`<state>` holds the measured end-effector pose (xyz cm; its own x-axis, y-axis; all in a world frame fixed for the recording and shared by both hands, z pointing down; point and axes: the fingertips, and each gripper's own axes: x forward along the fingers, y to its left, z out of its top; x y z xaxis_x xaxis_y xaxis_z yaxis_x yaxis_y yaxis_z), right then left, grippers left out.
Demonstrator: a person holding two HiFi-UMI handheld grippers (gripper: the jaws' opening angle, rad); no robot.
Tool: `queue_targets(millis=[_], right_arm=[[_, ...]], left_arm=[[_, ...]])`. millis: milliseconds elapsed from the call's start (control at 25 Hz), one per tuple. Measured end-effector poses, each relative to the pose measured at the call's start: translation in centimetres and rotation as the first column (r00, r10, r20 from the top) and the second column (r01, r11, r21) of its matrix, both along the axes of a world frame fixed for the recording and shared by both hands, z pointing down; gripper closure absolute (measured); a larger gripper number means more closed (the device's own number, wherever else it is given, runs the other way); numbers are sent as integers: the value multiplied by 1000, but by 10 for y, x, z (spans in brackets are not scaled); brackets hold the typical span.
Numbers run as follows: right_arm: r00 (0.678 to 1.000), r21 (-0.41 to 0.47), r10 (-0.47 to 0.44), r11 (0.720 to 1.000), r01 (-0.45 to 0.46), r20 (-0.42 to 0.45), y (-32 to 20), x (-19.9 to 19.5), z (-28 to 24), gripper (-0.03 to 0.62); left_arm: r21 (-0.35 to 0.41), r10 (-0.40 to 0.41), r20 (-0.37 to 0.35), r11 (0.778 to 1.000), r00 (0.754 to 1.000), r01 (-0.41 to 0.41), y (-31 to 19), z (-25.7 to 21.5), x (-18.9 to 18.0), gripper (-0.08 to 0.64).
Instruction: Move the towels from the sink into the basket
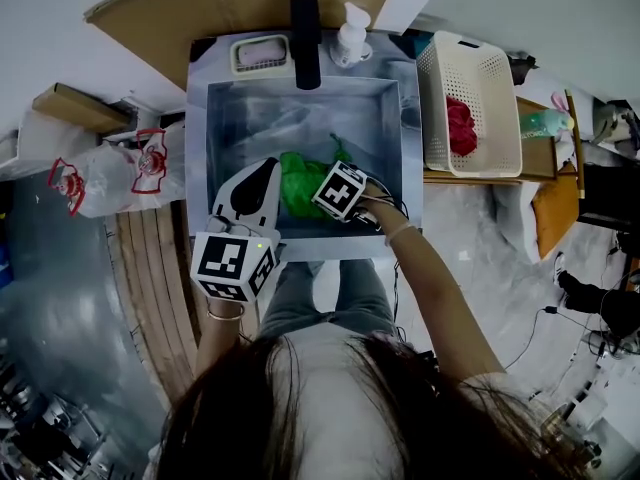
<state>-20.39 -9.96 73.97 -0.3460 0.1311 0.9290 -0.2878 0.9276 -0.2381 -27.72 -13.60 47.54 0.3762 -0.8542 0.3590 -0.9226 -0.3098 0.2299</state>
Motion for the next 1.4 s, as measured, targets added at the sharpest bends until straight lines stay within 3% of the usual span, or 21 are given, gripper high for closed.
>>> queue_targets(millis=[160,320,560,1000,1400], right_arm=[[1000,-37,1,999,0,16,8,-5,-1,386],[997,-103,62,993,-58,39,13,-5,-4,478],[992,-95,97,991,-89,83,12,-3,-16,497],[966,33,156,985,-167,206,1,-4,-57,503],[908,121,255,943,-310,333,-10,1,-105,505]], left_arm=[[7,9,-3,1000,1000,-9,-4,-4,7,551],[15,14,-2,1000,1000,-14,-7,-8,12,551],[20,25,7,999,1000,-25,-9,-14,18,551],[43,2,44,999,999,-3,-15,-23,10,551],[79,42,21,996,999,-43,-19,-41,19,551]])
